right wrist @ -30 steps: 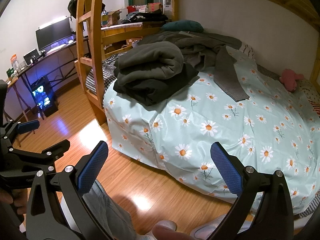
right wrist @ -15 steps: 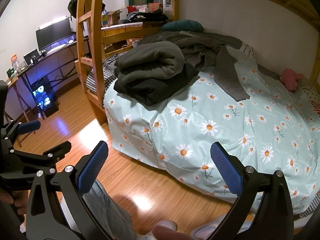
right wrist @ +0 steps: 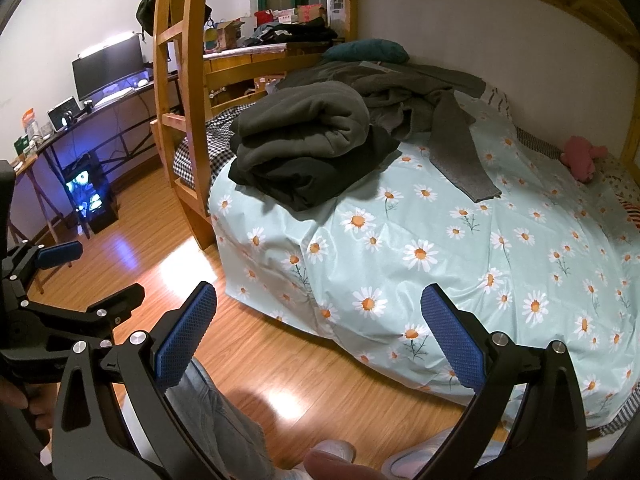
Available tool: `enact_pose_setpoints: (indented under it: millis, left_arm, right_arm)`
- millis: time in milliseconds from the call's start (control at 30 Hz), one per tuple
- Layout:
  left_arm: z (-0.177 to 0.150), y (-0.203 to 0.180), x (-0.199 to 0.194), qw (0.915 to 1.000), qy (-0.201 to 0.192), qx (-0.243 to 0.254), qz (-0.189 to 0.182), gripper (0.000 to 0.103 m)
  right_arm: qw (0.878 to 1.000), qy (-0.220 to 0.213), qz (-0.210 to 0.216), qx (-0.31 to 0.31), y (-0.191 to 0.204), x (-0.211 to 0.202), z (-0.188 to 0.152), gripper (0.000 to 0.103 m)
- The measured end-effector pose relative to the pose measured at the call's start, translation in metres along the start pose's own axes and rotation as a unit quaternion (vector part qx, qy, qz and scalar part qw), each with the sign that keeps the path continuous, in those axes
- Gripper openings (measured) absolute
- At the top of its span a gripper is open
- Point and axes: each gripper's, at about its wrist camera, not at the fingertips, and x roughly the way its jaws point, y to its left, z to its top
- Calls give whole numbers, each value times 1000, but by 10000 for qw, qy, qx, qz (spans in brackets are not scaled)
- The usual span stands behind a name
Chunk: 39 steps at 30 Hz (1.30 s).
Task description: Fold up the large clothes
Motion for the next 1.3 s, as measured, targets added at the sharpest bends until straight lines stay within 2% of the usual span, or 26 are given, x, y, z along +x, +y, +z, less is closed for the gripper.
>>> enact_pose_setpoints:
  millis: [233, 333, 500, 633, 800, 1000, 1300]
  left_arm:
    - [1, 0, 2, 10000, 21, 18, 30, 98]
    - [3, -1, 6, 9996, 74, 127, 236, 98]
    - [6, 2, 8, 9997, 155, 20, 196, 98]
    - [8, -2, 12, 9961, 256, 168, 826, 98]
    - [9, -1, 4, 9985, 127, 136, 516, 98]
    - [8, -2, 2, 9993, 107, 139, 336, 98]
    - [7, -7, -1, 9992, 76, 168, 367, 98]
  right_arm:
    - [10000, 0, -3, -2, -1, 0, 0, 100]
    - [10000, 5, -3, -1, 0, 0, 0, 100]
    - [10000, 0, -5, 4, 0, 0, 0, 100]
    - [10000, 0, 6, -2, -2, 0, -1, 100]
    - [10000, 1, 2, 5, -3, 1, 0, 100]
    - [10000, -3, 14, 3, -5, 1, -1, 100]
    - [10000, 1, 5, 14, -7, 1, 0, 100]
